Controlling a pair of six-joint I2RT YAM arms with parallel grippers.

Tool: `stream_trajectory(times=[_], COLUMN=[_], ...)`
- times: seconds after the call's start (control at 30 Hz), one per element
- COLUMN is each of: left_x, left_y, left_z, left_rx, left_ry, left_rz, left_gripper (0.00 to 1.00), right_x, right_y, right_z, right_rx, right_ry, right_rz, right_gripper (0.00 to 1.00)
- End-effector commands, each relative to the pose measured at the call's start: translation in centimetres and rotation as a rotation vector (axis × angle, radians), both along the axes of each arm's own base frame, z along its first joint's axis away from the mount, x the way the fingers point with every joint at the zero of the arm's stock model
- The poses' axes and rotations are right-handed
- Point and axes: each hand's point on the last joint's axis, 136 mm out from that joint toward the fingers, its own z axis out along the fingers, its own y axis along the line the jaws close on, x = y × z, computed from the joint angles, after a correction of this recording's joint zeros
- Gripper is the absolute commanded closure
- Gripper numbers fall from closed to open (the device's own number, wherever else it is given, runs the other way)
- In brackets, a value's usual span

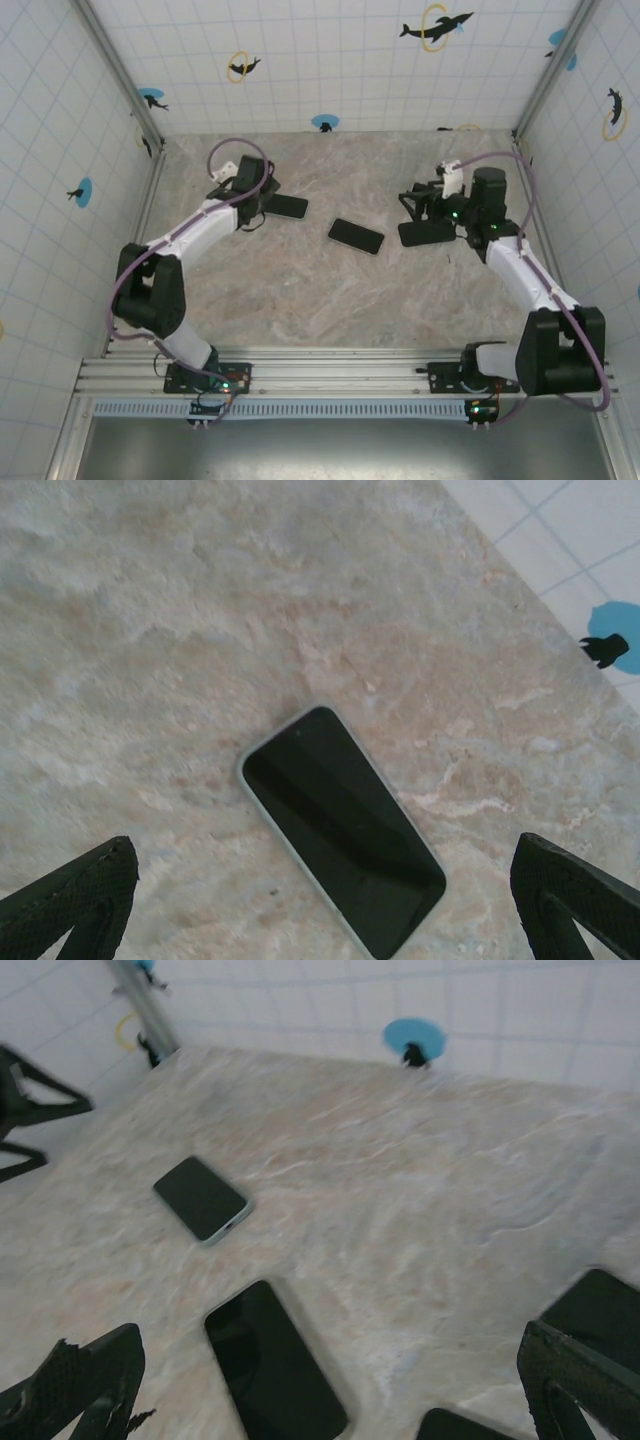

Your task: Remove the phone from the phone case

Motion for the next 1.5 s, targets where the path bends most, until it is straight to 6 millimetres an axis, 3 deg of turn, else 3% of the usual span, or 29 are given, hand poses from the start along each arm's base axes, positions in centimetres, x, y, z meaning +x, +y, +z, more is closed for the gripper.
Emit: stream_trajectory(times=[0.0, 0.2, 0.47, 0.8, 1.0, 1.03, 1.07, 1.47], left_x=[-0.9, 0.0, 2.5, 4.5, 4.2, 3.9, 3.7, 4.6], left_y=[-1.1, -3.1, -4.1, -4.8, -4.8, -4.7, -4.7, -5.1], left_z=[-1.4, -3.1, -5.3, -8.2, -9.3, -11.1, -11.4, -12.5], left_rx=[0.013, -0.031, -0.001, 0.069, 0.076, 0.095, 0.093, 0.106], left_ry=[0.101, 0.151, 0.207, 0.317, 0.371, 0.41, 0.419, 0.428], left_rz=[0.068, 0.095, 0.153, 0.195, 0.241, 0.251, 0.257, 0.243], left_gripper=[0.02, 0.02, 0.02, 0.02, 0.02, 0.02, 0.02, 0.02], right_x=[-0.7, -1.1, -1.4, -1.3, -1.3, -1.2, -1.1, -0.6], right_y=[2.4, 5.7, 8.2, 8.3, 8.5, 8.5, 8.5, 9.2], right_z=[0.4, 0.2, -0.5, -1.4, -2.3, -2.4, -2.6, -3.2], right_rx=[-0.003, -0.026, -0.051, -0.071, -0.067, -0.065, -0.063, -0.02], right_ry=[0.032, 0.055, 0.073, 0.087, 0.109, 0.114, 0.121, 0.15], right_rz=[0.108, 0.208, 0.248, 0.24, 0.248, 0.249, 0.247, 0.268], right_gripper=[0.02, 0.02, 0.02, 0.02, 0.02, 0.02, 0.02, 0.02])
